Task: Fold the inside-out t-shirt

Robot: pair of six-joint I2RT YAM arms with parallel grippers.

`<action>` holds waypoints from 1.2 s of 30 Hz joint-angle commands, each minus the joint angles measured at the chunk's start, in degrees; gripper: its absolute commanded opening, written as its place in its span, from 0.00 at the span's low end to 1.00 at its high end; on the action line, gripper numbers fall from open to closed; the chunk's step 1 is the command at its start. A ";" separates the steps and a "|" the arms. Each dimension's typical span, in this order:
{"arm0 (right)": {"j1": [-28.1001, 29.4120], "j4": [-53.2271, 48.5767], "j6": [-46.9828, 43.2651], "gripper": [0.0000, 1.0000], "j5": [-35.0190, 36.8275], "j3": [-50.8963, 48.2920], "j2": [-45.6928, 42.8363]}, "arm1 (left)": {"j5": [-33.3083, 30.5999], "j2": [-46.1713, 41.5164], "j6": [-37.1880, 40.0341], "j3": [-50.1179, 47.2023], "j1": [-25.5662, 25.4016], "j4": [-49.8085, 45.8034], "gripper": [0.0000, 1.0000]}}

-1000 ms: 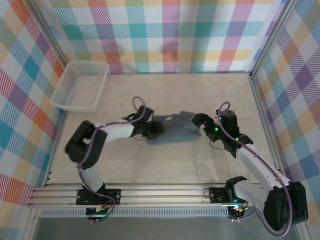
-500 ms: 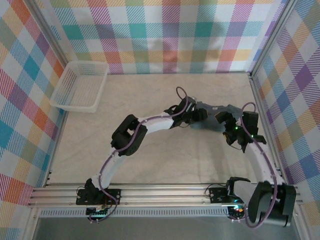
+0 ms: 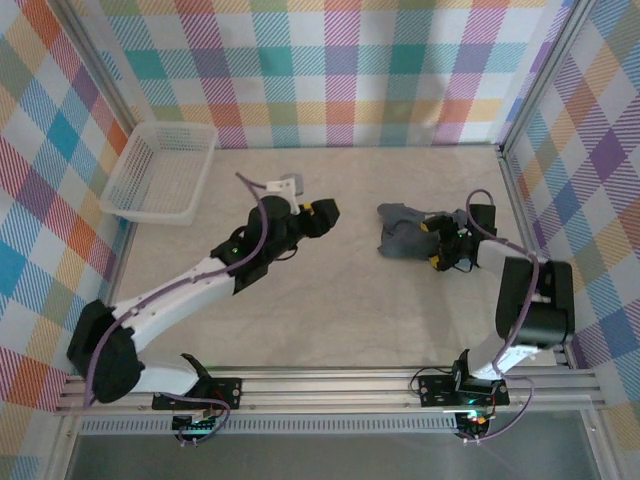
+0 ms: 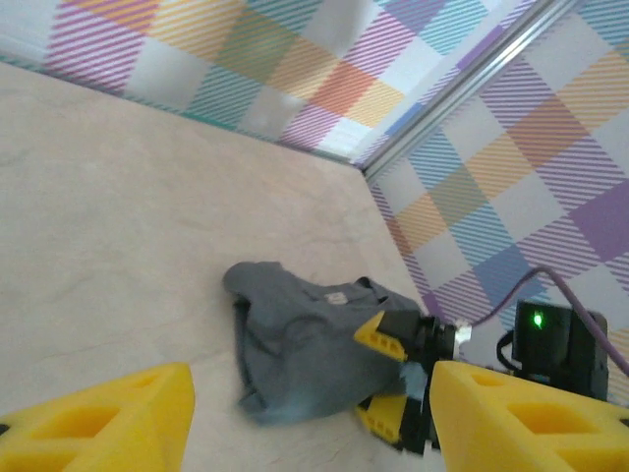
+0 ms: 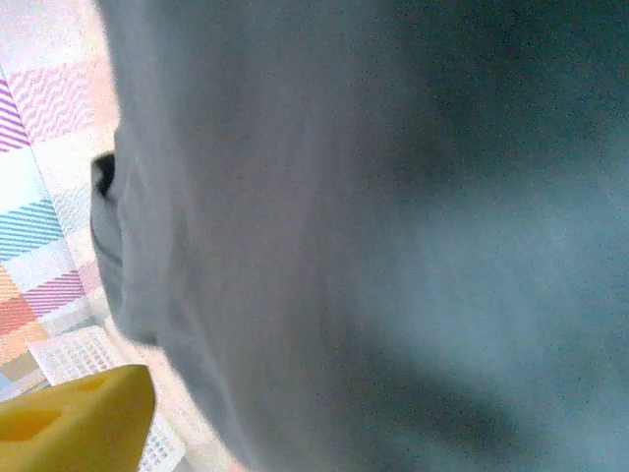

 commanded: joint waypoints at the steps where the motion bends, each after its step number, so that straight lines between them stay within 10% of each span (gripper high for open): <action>1: 0.80 6.74 8.82 0.80 0.48 3.21 4.71 | -6.35 -3.66 0.96 -6.56 -0.25 -6.28 0.64; 11: -2.39 3.72 14.15 0.75 10.50 17.98 17.74 | -13.06 -14.24 -0.65 -12.51 0.90 -14.10 0.62; 26: -6.46 -11.67 12.89 0.78 6.43 68.39 46.57 | -21.27 -26.28 -0.71 -17.04 4.28 -27.28 0.63; 36: -7.77 -10.66 -15.65 1.00 5.48 27.67 6.04 | -29.04 -29.12 16.37 -23.49 15.29 -20.50 0.79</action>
